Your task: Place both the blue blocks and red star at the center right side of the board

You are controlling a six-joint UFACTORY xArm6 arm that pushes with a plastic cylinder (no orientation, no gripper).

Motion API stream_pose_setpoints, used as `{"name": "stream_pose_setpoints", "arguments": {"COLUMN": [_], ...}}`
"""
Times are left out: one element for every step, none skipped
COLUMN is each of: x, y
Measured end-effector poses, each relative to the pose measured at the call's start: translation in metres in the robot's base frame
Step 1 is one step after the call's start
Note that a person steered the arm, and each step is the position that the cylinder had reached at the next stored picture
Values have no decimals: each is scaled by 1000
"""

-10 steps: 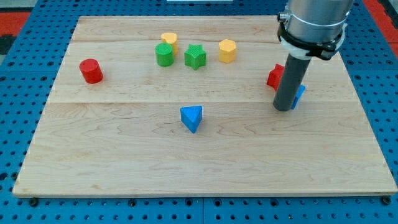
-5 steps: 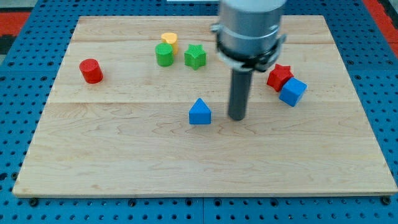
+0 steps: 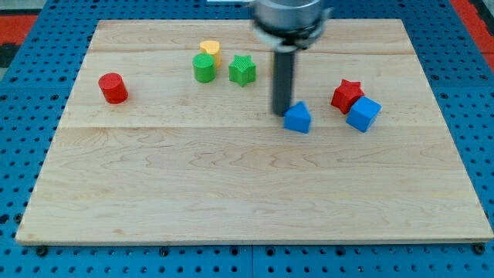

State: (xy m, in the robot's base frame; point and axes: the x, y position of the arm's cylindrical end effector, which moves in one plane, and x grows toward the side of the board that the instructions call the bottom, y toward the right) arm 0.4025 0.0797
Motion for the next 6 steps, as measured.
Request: {"name": "stream_pose_setpoints", "arguments": {"x": [-4, 4, 23, 33, 59, 58], "y": [7, -72, 15, 50, 24, 71]}}
